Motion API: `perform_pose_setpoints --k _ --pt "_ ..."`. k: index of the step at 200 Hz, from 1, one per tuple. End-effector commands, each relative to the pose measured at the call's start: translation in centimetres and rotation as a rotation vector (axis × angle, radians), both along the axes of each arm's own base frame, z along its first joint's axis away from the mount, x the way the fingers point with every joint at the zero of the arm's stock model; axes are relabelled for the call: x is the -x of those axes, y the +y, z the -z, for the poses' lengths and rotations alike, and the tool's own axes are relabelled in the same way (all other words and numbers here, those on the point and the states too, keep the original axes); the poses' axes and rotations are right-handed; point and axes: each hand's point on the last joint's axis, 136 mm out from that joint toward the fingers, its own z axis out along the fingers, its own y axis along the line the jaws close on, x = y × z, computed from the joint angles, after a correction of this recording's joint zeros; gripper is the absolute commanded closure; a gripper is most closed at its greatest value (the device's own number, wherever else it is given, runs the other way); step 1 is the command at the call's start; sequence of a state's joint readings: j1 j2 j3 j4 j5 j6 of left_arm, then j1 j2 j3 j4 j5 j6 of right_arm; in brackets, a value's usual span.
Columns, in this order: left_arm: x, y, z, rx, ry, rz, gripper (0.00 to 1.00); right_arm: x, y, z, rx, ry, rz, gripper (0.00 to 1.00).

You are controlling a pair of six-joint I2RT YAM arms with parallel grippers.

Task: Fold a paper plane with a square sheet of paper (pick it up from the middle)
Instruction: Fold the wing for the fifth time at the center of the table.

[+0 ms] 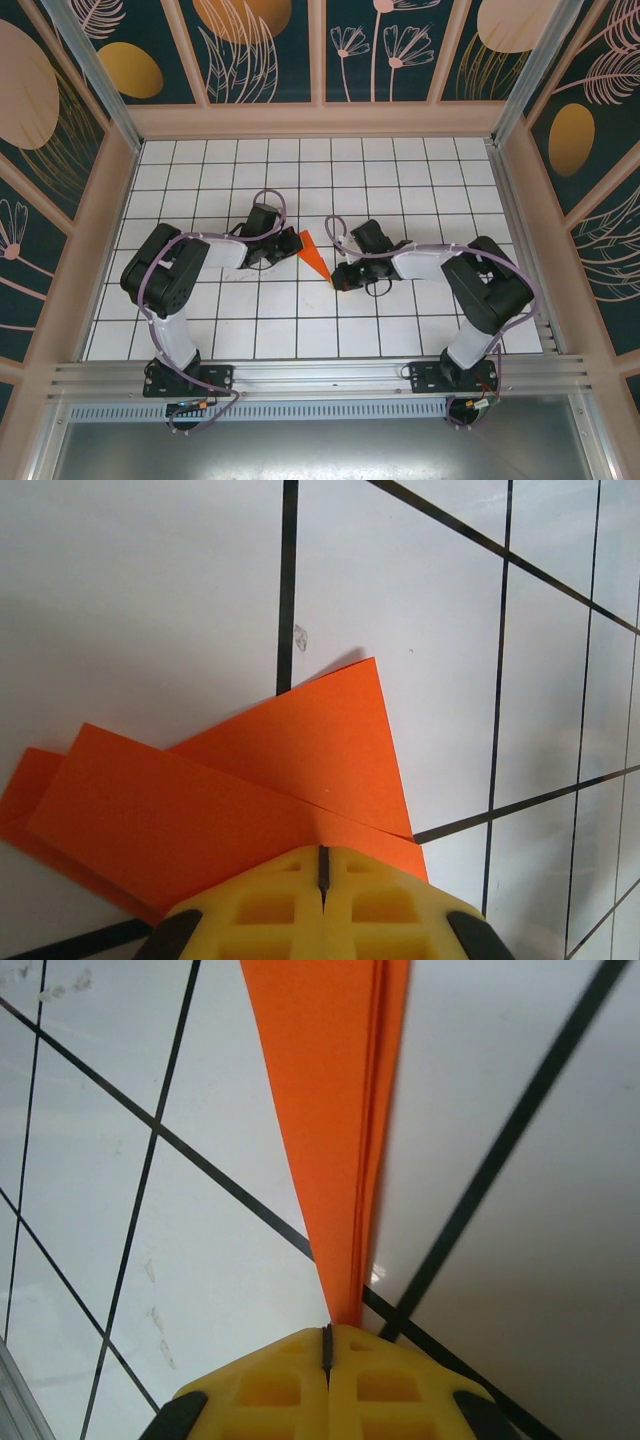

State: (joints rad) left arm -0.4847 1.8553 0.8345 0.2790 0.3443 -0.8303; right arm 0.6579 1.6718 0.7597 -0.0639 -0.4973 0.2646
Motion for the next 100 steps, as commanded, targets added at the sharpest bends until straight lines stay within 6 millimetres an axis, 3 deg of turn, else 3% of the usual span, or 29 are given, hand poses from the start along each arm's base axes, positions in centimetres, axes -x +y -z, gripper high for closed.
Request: perform_pose_setpoints --k 1,22,38,44,49,74,94,100 --pt "-0.4 1.2 0.7 -0.076 0.012 -0.023 0.97 -1.9 -0.5 -1.9 0.011 -0.068 0.089 1.0" --pt "-1.3 0.7 -2.8 -0.038 -0.044 -0.045 0.8 -4.9 -0.5 -4.8 -0.016 -0.194 0.172 1.0" --pt "-1.3 0.8 -4.8 -0.048 -0.062 -0.072 0.68 -7.0 -1.5 -6.6 -0.022 -0.273 0.253 0.77" --pt "-1.2 0.9 -5.0 -0.063 -0.06 -0.082 0.64 -7.8 -2.0 -7.2 -0.018 -0.298 0.286 0.72" --pt "-1.1 0.8 -6.2 -0.063 -0.079 -0.091 0.61 -8.4 -2.5 -7.8 -0.018 -0.317 0.313 0.68" --pt "0.0 1.6 -7.0 -0.159 -0.059 -0.159 0.42 -10.3 -4.0 -9.3 -0.027 -0.373 0.38 0.51" --pt "1.4 2.3 -6.2 -0.269 -0.032 -0.21 0.25 -10.6 -4.8 -9.3 -0.009 -0.401 0.414 0.38" --pt "1.0 1.7 -7.1 -0.268 -0.047 -0.223 0.22 -10.5 -5.0 -9.3 -0.009 -0.407 0.424 0.35"
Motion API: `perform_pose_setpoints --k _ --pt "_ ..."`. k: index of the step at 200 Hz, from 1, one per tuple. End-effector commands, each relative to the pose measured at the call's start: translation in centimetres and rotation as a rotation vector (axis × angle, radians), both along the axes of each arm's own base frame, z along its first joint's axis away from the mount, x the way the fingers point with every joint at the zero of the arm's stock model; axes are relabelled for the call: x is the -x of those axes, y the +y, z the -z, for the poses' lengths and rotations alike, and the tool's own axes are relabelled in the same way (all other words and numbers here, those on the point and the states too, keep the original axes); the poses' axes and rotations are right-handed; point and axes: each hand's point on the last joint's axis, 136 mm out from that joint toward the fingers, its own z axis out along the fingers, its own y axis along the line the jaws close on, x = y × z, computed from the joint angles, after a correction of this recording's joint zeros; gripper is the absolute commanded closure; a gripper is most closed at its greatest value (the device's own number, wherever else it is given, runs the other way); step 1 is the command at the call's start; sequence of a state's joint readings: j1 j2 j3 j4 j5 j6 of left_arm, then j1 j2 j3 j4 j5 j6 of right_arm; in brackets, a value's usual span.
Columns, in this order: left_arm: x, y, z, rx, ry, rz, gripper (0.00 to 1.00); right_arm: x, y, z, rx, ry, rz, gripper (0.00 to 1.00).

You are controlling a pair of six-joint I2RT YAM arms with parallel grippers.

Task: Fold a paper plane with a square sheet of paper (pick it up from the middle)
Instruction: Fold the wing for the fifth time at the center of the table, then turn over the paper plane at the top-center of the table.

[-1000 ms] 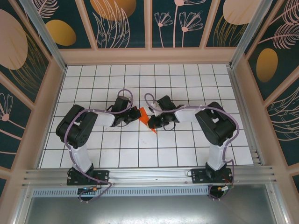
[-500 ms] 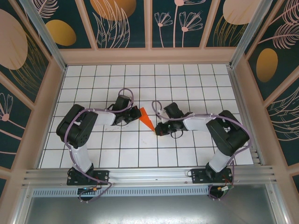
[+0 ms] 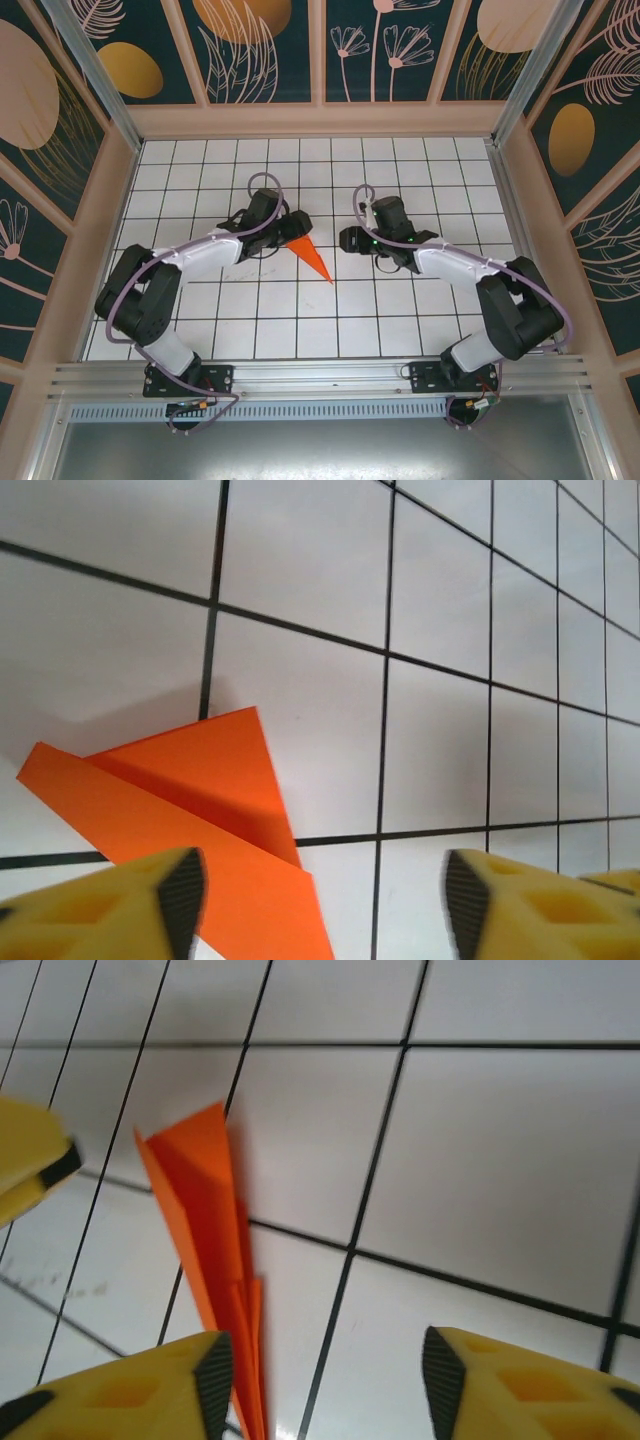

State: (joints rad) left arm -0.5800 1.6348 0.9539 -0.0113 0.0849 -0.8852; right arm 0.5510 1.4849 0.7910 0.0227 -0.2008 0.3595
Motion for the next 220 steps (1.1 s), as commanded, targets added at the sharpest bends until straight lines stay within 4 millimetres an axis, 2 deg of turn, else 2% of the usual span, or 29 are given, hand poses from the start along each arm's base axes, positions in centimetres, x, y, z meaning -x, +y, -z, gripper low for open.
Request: perform_pose_setpoints --k 1,7,11,24,40,43,56,91,132,194,220 --pt "1.4 1.8 1.1 -0.153 0.066 -0.113 0.21 -1.2 -0.8 -1.5 0.002 -0.082 0.066 0.34" --pt "1.6 1.6 1.2 -0.168 0.071 -0.122 0.18 -1.0 -0.9 -1.4 -0.001 -0.085 0.069 0.3" --pt "1.8 1.5 1.3 -0.178 0.075 -0.129 0.17 -1.6 -2.0 -1.3 -0.002 -0.086 0.102 0.28" --pt "2.2 0.7 1.7 -0.207 0.085 -0.144 0.13 -1.8 -2.9 -0.8 -0.014 -0.073 0.135 0.2" --pt "2.5 -0.2 2.0 -0.227 0.097 -0.161 0.12 -1.9 -3.9 -0.3 -0.03 -0.054 0.165 0.1" --pt "2.6 -0.4 2.9 -0.246 0.115 -0.161 0.12 -1.9 -4.0 -0.3 -0.035 -0.052 0.169 0.09" --pt "2.6 -0.7 3.8 -0.271 0.136 -0.176 0.13 -1.9 -4.6 -0.2 -0.054 -0.043 0.182 0.07" --pt "2.6 -0.7 5.1 -0.279 0.179 -0.234 0.23 -2.0 -5.6 -0.2 -0.062 -0.037 0.209 0.07" --pt "3.2 -0.5 5.3 -0.205 0.192 -0.294 0.36 -2.1 -5.9 -0.7 -0.061 -0.045 0.219 0.07" --pt "4.4 0.6 5.4 -0.167 0.213 -0.36 0.41 -2.0 -5.8 0.0 -0.061 -0.016 0.22 0.09" --pt "4.8 1.1 5.4 -0.153 0.214 -0.387 0.46 -2.1 -5.6 0.2 -0.063 -0.007 0.217 0.1"
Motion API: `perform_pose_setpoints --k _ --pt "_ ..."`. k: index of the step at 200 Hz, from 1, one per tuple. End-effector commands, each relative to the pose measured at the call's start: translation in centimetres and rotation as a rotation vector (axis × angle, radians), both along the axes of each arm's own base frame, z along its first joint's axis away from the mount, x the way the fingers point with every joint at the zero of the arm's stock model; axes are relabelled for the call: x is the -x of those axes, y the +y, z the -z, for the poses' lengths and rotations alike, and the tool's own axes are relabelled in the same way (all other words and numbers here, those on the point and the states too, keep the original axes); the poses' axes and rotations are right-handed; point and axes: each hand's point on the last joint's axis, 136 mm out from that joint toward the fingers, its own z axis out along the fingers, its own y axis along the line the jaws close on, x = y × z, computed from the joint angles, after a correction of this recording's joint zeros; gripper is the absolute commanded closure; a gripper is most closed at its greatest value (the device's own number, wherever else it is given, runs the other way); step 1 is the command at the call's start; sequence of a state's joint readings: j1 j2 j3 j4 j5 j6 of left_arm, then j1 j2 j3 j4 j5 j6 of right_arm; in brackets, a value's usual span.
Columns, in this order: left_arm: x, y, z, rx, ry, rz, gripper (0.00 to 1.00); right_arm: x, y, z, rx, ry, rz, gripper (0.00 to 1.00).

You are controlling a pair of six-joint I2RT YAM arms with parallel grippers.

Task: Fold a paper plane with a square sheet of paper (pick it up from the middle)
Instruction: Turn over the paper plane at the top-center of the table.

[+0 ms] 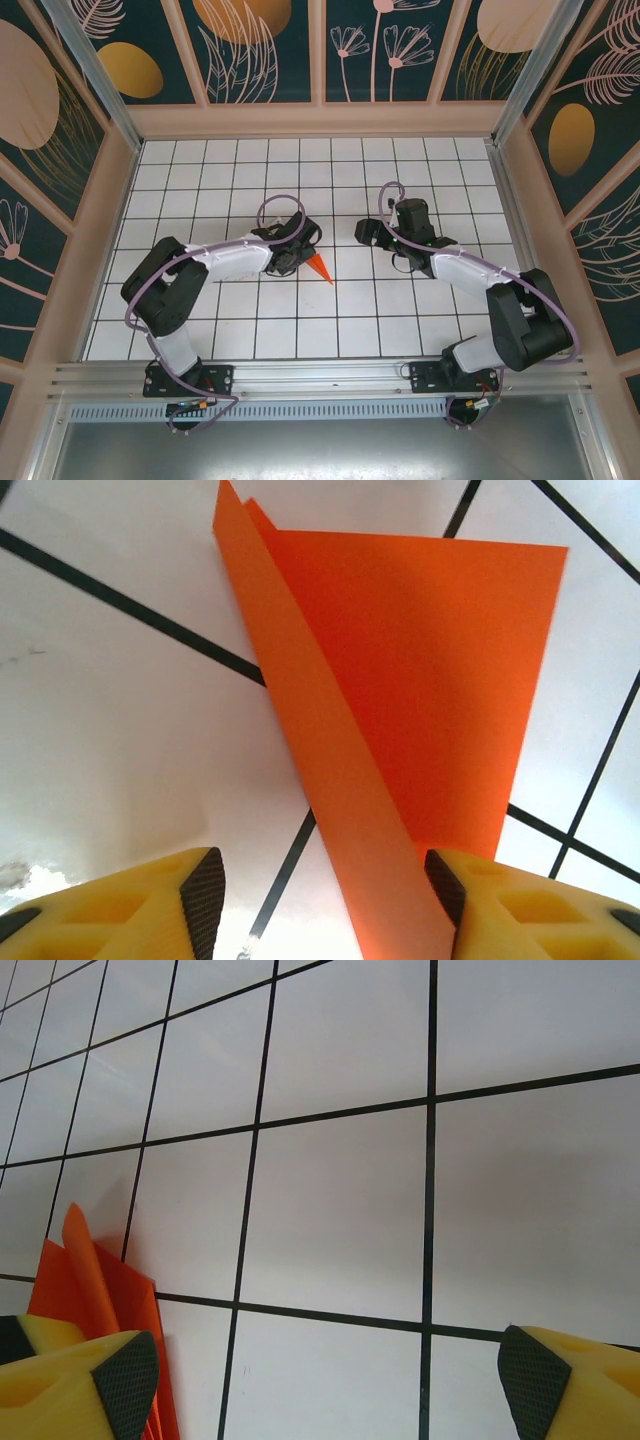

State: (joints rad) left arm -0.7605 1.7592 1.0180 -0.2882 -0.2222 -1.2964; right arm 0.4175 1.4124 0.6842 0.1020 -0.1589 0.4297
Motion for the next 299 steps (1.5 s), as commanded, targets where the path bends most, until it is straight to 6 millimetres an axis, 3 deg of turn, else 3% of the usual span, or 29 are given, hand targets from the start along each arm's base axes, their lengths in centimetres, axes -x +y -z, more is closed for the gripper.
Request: perform_pose_setpoints --k 1,16,21,68,74,109,131,143,182,207,253,260,299 --pt "0.1 0.4 -0.8 0.025 -0.028 -0.056 0.46 -0.3 0.1 -0.1 -0.028 0.008 0.005 0.1" --pt "-0.1 0.3 -2.0 0.064 -0.061 -0.071 0.49 -0.3 0.2 0.1 -0.027 0.013 0.005 0.11" --pt "0.4 0.7 -1.3 0.055 -0.05 -0.075 0.5 -0.3 0.1 0.1 -0.027 0.016 0.006 0.11" --pt "-0.1 -0.3 -1.0 0.079 -0.055 -0.046 0.64 -0.3 0.1 0.5 -0.021 0.026 0.009 0.11" --pt "0.0 -0.2 0.1 0.058 -0.035 -0.046 0.66 -0.3 0.1 0.5 -0.02 0.026 0.01 0.11" --pt "-0.4 0.4 -0.1 0.024 -0.057 -0.054 0.82 -0.3 0.0 0.5 -0.016 0.028 0.012 0.12" --pt "-0.9 0.3 -1.1 0.028 -0.096 -0.047 0.96 -0.4 0.0 0.5 -0.015 0.025 0.014 0.12" --pt "-1.5 -0.2 -3.2 0.065 -0.151 -0.039 1.0 -0.4 -0.1 0.4 -0.016 0.023 0.018 0.13" --pt "-2.7 -3.3 -7.8 0.221 -0.301 0.089 1.0 -0.4 -0.7 -1.2 -0.047 -0.021 0.038 0.14" --pt "-2.9 -5.8 -9.5 0.325 -0.361 0.197 1.0 0.0 -0.6 -3.2 -0.103 -0.077 0.022 0.14" --pt "-2.6 -10.0 -8.9 0.467 -0.376 0.367 1.0 1.5 0.3 -5.1 -0.177 -0.107 -0.044 0.18" --pt "-2.5 -10.6 -7.5 0.476 -0.351 0.388 1.0 1.9 0.6 -5.0 -0.187 -0.097 -0.063 0.2" --pt "-2.0 -12.0 -4.6 0.514 -0.3 0.435 1.0 4.0 1.7 -2.8 -0.202 0.017 -0.138 0.35"
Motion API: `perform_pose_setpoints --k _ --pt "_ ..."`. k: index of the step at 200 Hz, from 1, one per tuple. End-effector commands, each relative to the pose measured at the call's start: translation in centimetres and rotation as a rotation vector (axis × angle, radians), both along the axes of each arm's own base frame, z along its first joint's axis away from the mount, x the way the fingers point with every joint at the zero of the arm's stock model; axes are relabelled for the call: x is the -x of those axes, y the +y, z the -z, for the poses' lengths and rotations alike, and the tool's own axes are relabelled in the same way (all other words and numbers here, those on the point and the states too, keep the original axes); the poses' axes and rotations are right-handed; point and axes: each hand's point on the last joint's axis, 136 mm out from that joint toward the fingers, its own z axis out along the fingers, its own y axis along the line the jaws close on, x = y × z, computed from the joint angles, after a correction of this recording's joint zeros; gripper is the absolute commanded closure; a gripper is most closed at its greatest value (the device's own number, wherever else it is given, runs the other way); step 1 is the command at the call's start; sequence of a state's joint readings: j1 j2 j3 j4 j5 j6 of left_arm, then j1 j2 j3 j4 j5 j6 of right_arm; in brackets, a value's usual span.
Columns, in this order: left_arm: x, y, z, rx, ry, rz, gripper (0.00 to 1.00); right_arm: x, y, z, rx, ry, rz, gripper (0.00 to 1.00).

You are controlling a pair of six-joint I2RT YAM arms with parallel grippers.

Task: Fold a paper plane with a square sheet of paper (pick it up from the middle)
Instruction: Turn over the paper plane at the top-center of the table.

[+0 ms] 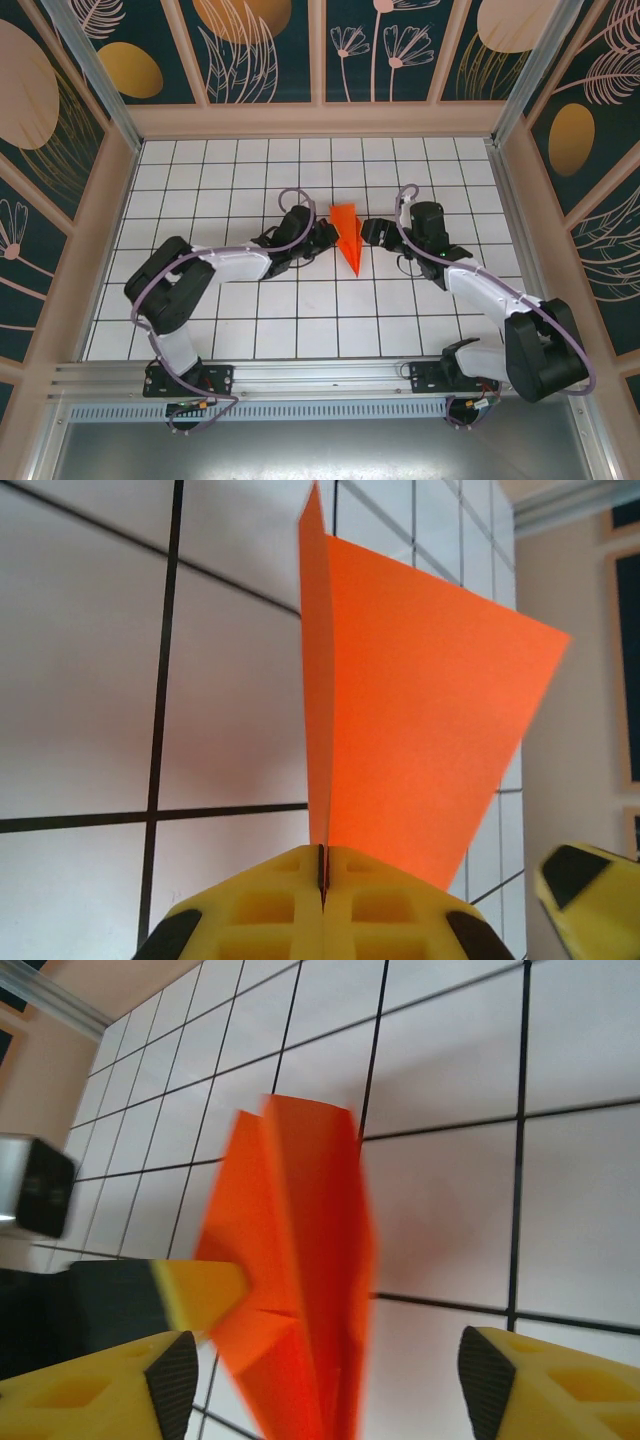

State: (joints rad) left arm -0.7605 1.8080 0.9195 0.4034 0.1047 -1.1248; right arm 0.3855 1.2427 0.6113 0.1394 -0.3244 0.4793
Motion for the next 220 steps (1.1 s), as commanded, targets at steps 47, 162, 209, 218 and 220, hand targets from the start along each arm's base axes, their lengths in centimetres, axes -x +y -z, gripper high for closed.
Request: perform_pose_setpoints --k 47,162,209,218,220 --pt "1.4 -1.0 3.5 0.001 0.034 0.09 1.0 3.4 3.2 4.2 0.093 0.156 -0.15 0.55" --pt "1.9 -0.6 4.8 -0.02 0.051 0.09 1.0 3.5 4.4 8.3 0.213 0.255 -0.168 0.53" --pt "1.8 -0.7 4.8 -0.016 0.052 0.091 1.0 4.0 5.2 8.7 0.21 0.262 -0.209 0.61" --pt "1.8 -0.7 4.7 -0.014 0.051 0.092 1.0 4.0 5.3 8.7 0.214 0.26 -0.212 0.61" --pt "1.8 -0.7 4.7 -0.014 0.051 0.093 1.0 4.0 5.3 8.7 0.215 0.262 -0.214 0.61"
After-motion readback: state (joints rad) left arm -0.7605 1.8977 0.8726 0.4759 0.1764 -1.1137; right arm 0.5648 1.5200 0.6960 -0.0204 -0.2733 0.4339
